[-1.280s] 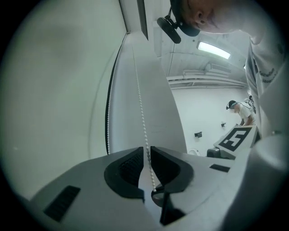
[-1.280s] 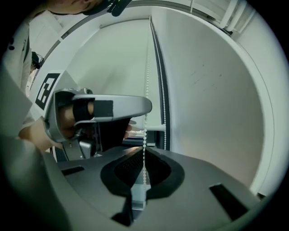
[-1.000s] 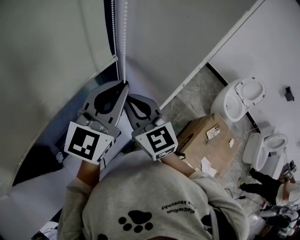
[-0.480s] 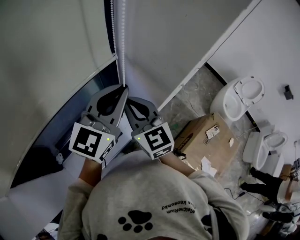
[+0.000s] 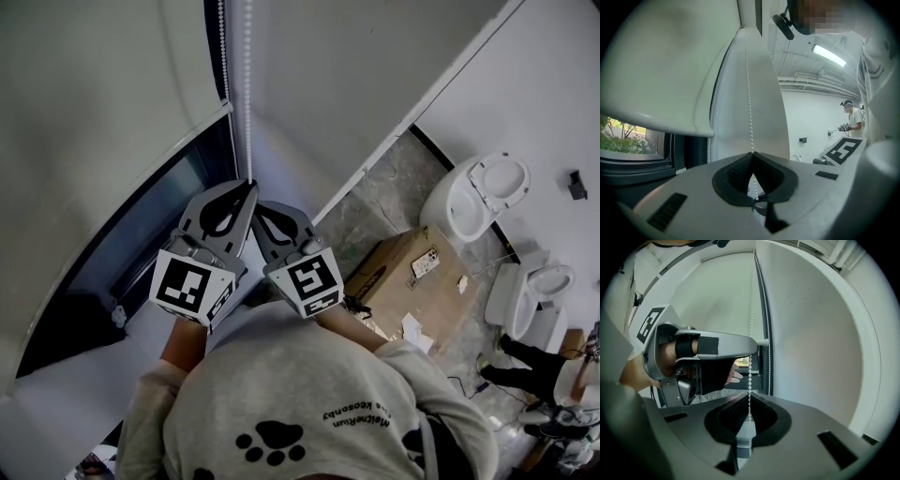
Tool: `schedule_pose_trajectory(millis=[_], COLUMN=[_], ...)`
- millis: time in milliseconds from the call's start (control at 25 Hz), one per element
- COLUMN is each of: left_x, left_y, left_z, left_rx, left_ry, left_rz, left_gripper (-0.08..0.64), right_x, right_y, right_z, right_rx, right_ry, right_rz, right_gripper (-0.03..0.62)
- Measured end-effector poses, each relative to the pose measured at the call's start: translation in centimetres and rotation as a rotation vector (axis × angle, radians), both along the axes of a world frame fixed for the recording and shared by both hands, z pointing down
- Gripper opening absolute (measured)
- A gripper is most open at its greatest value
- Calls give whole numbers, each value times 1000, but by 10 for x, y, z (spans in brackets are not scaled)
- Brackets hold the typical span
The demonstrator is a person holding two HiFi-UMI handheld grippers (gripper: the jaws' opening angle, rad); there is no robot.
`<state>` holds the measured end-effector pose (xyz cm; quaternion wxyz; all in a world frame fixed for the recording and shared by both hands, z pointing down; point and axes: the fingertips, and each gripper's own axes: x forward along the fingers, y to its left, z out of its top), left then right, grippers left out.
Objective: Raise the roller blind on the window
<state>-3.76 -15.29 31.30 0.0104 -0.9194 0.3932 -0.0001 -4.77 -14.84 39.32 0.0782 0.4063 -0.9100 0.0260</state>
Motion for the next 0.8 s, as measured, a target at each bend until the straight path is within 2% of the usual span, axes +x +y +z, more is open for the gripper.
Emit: schedule_pose_trajectory(millis=[800], left_x=[5], left_y=[1], left_z=[49], left_rx=[-76], left_ry=[-8], left_rz=[-15], left_gripper=[9], right_x=[3], right_y=[4], right_z=[49], right_rx=[-77], right_ry=[35], right_rz=[-8], right_gripper=[17])
